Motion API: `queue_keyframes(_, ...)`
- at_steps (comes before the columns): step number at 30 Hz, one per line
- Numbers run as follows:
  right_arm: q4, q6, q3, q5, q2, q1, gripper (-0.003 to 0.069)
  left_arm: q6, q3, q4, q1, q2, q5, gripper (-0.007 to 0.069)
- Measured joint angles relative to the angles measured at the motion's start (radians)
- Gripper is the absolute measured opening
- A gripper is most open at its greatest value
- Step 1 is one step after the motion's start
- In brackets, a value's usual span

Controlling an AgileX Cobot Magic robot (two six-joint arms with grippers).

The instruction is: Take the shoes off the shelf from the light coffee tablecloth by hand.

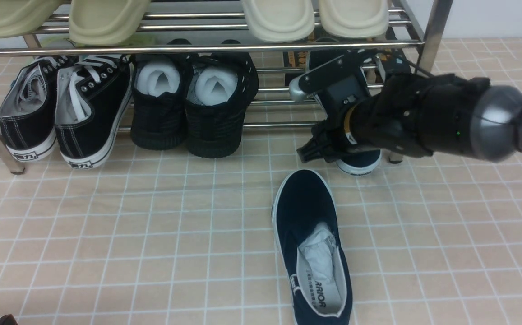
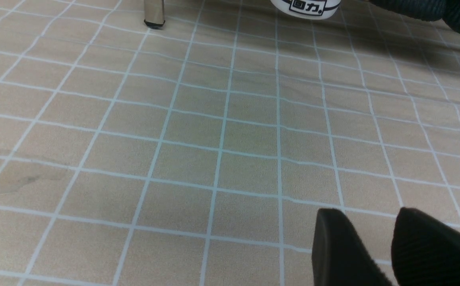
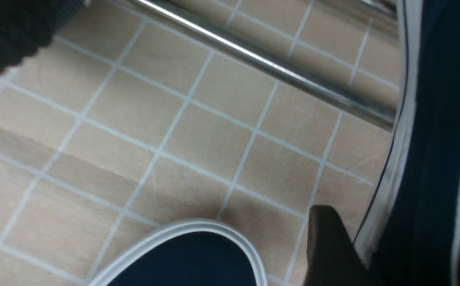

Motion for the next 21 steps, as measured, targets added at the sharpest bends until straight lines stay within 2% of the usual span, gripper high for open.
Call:
queue_keyframes(5, -0.06, 0.059, 0.0, -0.003, 0.005, 0.0, 0.0296, 0.0, 0.0, 0.0, 0.0, 0.0, 0.0, 0.0242)
queue_keyframes(7, -0.08, 0.072, 0.0, -0.003, 0.005, -0.001, 0.0227, 0.0, 0.0, 0.0, 0.0, 0.0, 0.0, 0.0242)
queue_keyframes(8, -0.08, 0.075, 0.0, 0.0, 0.005, -0.001, 0.0146, 0.0, 0.0, 0.0, 0.0, 0.0, 0.0, 0.0242)
queue_keyframes(11, -0.079, 0.076, 0.0, 0.009, 0.001, 0.0, 0.0022, 0.0, 0.0, 0.0, 0.0, 0.0, 0.0, 0.0242)
queue_keyframes(16, -0.049, 0.074, 0.0, 0.072, -0.041, 0.018, 0.0017, 0.0, 0.0, 0.0, 0.0, 0.0, 0.0, 0.0239)
queue_keyframes(21, 0.052, 0.003, 0.001, 0.243, -0.173, 0.078, 0.0017, 0.0, 0.0, 0.0, 0.0, 0.0, 0.0, 0.024)
